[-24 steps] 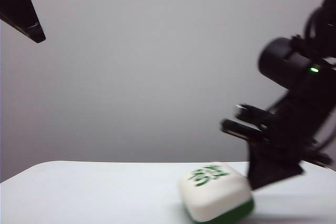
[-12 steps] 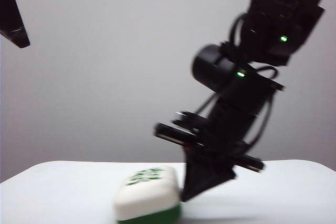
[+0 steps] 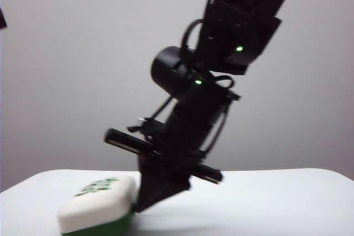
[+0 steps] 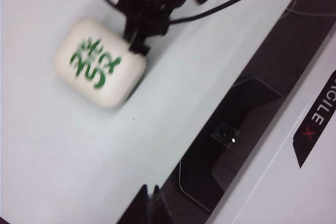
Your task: Move the foam mahjong from the right side of the table to the left side of the table.
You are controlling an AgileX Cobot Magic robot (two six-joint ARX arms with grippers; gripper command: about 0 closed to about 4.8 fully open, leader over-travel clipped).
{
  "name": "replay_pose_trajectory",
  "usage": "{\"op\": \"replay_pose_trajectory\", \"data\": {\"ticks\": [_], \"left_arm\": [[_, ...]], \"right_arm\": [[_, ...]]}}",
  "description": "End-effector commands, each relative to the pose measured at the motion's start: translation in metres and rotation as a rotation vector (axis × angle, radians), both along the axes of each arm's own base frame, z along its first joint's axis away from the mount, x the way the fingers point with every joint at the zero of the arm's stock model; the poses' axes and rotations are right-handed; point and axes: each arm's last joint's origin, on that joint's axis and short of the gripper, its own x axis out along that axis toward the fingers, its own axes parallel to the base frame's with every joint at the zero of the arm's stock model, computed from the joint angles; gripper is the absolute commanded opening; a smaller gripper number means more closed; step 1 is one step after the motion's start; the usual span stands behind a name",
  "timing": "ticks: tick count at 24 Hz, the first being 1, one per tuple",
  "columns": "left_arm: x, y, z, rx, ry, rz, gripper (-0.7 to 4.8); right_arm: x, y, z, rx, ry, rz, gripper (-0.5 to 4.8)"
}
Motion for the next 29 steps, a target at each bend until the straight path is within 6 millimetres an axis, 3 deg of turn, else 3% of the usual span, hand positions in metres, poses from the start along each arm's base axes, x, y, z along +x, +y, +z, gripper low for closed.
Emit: {"op": "replay_pose_trajectory", "data": {"ticks": [1,7,18,23,29], "left_arm": [[-0.01,0.005,0.007,-0.028,-0.028,0.016,-0.05],[-0.026,0.016,0.008,0.055,-0.012,0.163,-0.05],[-0.052,0.032,0.016,0.053,-0.084,0.255,-0.05],[-0.059,0.037,0.018,0.07,-0.13,0.287,-0.05],[-0.059,0.037,0.018,0.066,-0.141,0.288,-0.05]], "right_arm": [[0.005,0.014,-0.001,0.038,0.025,0.005,-0.05],[0.002,0.047,0.003,0.043,0.019,0.06,-0.05],[-0.01,0.081,-0.009,0.077,0.06,0.072,-0.05],[-0.01,0.084,-0.008,0.102,0.05,0.063,-0.05],[0.001,0.065,0.007,0.037,0.031,0.052,-0.05]]}}
